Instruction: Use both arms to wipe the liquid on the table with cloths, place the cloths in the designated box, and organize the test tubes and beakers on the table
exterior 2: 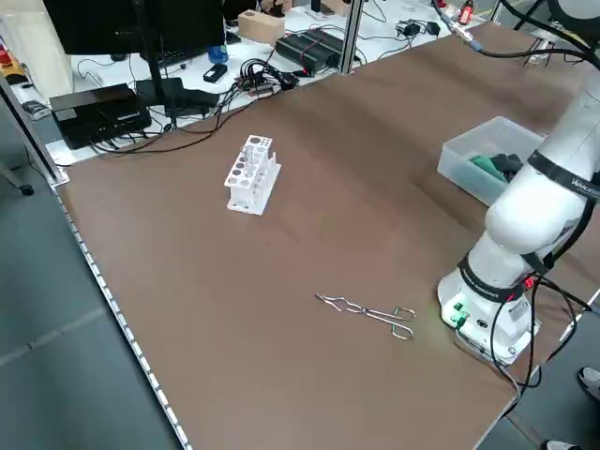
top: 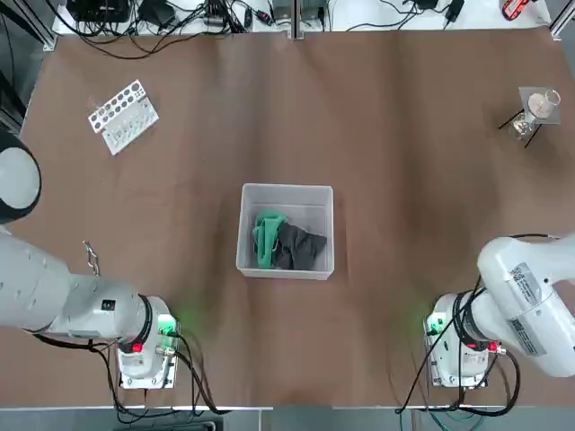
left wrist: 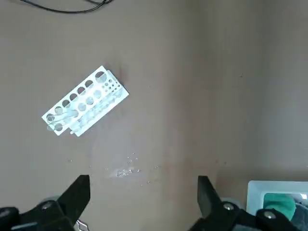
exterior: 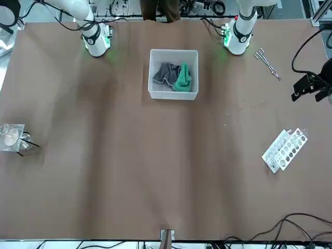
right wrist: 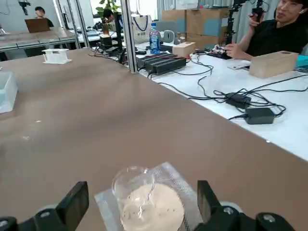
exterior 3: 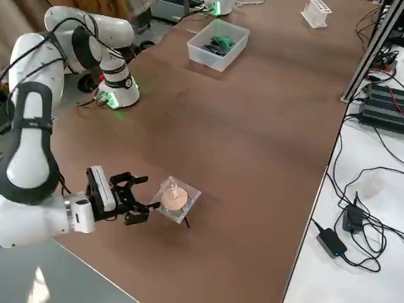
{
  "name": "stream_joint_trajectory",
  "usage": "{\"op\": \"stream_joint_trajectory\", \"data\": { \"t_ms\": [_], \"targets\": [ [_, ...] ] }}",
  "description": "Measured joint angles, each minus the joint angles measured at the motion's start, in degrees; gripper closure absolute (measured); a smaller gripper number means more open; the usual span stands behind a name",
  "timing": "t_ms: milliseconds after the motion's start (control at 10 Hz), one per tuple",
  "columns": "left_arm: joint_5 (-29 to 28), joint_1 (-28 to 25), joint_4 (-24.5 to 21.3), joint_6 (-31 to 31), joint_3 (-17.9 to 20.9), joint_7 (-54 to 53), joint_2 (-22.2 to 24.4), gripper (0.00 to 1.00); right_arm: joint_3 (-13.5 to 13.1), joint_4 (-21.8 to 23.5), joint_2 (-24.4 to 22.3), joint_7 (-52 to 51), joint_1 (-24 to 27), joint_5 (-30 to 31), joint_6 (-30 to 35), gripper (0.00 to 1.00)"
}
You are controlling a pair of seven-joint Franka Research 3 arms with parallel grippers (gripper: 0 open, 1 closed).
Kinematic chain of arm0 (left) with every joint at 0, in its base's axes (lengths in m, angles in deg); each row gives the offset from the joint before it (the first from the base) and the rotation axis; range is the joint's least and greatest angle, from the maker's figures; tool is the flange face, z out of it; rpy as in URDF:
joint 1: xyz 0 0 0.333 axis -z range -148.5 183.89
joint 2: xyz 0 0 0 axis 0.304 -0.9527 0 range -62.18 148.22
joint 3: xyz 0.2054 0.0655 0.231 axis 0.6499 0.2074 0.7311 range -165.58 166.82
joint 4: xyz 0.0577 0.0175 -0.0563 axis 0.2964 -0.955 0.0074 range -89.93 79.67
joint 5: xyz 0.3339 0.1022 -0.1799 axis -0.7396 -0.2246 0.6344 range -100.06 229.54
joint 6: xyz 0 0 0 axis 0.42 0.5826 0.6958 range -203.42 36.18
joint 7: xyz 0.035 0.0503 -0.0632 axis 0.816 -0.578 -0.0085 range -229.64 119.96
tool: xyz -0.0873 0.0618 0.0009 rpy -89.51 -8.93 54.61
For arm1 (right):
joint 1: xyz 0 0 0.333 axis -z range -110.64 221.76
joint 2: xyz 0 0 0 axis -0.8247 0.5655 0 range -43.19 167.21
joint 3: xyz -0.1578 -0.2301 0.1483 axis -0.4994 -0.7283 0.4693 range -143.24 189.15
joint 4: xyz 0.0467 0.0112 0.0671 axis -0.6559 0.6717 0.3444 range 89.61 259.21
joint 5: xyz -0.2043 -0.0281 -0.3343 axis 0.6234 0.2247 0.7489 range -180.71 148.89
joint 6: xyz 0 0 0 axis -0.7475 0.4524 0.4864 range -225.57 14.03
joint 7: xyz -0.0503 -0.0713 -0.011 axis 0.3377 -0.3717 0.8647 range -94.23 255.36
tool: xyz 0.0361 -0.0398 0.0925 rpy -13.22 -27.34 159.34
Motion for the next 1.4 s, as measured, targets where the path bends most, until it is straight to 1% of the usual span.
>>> {"op": "stream_joint_trajectory", "data": {
  "t_ms": [200, 400, 600, 800, 1100, 1400],
  "targets": [
    [0.0, -0.2, 0.0, 0.0, 0.1, 0.0, 0.4, 0.02, 0.5, -1.2, -4.9, 8.0, -1.0, 1.0, 1.6, 0.0],
    [0.0, -0.3, 0.0, 0.0, 0.1, 0.0, 0.5, 0.02, 0.7, -1.3, -9.7, 14.3, -4.1, 3.5, 2.2, 0.0],
    [0.0, -0.3, 0.0, -0.1, 0.1, 0.0, 0.5, 0.03, 0.9, -1.3, -12.2, 20.0, -8.8, 6.3, 2.3, 0.0],
    [0.0, -0.4, 0.0, -0.1, 0.2, 0.0, 0.5, 0.03, 1.0, -1.2, -13.2, 24.9, -15.3, 8.5, 1.3, 0.0],
    [0.0, -0.9, 0.0, -0.1, 0.2, 0.0, 0.6, 0.04, 1.1, -1.0, -13.4, 33.0, -26.6, 11.6, -5.6, 0.0],
    [0.0, -0.9, 0.0, -0.1, 0.1, 0.5, 0.7, 0.04, 1.1, -0.4, -13.4, 41.8, -38.9, 17.6, -16.9, 0.0]
  ]
}}
